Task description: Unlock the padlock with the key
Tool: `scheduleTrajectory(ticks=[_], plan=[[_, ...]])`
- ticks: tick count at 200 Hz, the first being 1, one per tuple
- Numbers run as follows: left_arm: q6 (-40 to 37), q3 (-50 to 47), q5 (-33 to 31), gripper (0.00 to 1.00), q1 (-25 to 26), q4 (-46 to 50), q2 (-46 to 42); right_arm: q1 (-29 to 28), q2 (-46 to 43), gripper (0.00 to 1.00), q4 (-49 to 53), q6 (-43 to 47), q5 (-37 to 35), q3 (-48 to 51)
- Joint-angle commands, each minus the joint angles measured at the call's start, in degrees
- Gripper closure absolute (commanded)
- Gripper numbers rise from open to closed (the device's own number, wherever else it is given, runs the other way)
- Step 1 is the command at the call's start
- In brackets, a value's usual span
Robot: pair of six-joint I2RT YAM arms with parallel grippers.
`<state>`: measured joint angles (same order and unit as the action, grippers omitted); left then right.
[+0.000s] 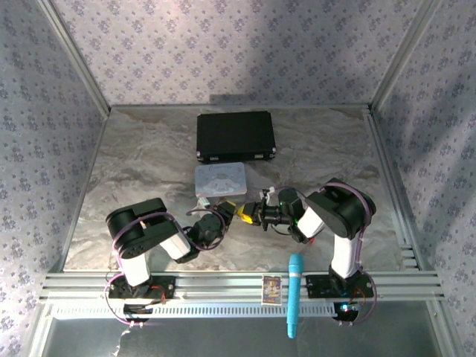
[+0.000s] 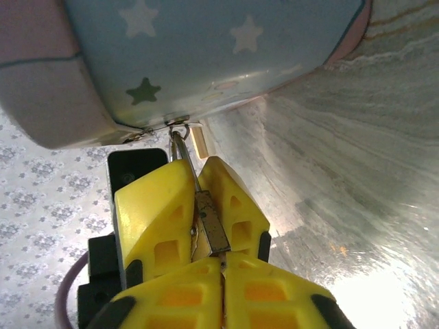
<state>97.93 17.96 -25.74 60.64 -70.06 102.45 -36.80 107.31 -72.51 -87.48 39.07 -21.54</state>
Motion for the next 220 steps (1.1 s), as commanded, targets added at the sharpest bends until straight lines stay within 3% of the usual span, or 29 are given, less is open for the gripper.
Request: scheduleTrajectory(ticks=[1, 71, 109, 123, 142, 148, 152, 171, 185, 200, 220], plan=[[2.1, 2.7, 7.0, 1.00, 3.7, -4.9, -0.8, -0.5, -3.5, 0.81, 5.5, 4.5, -5.1, -0.7], [8.5, 2.6, 6.4, 1.00, 3.1, -8.1, 7.2, 0.0, -23.2, 0.64, 42.4, 20.9, -10.6, 1.0], [10.7, 2.2, 6.8, 1.00, 3.1, -0.1, 4.8, 0.4, -37.8, 0.52, 72.0, 40.5, -20.0, -5.9], [11.6, 2.3, 7.3, 1.00, 3.0, 4.2, 3.2, 0.3, -40.9, 0.39, 78.7, 48.7, -22.5, -8.6], [11.9, 2.9, 9.2, 1.00, 2.7, 11.0, 1.0, -1.3, -43.1, 0.33, 87.4, 58.8, -30.4, -12.5], [11.9, 3.3, 9.7, 1.00, 2.6, 13.2, 0.4, -2.8, -43.5, 0.05, 88.9, 61.4, -34.7, -13.2], [11.9, 3.5, 10.2, 1.00, 2.6, 14.5, -0.1, -3.7, -43.7, 0.01, 89.4, 62.6, -38.0, -13.7], [11.3, 5.0, 12.5, 1.00, 2.1, 21.6, -2.2, -7.7, -43.1, 0.01, 91.4, 70.5, -45.3, -16.1], [10.1, 6.2, 14.5, 1.00, 1.2, 25.7, -3.1, -10.5, -42.4, 0.12, 89.8, 76.6, -45.4, -16.4], [9.9, 6.3, 16.3, 1.00, 0.2, 27.0, -3.4, -11.8, -42.2, 0.33, 84.6, 81.7, -41.0, -14.7], [9.2, 7.0, 17.5, 1.00, -0.3, 29.3, -4.4, -12.1, -41.9, 0.40, 78.6, 84.9, -35.8, -11.9]])
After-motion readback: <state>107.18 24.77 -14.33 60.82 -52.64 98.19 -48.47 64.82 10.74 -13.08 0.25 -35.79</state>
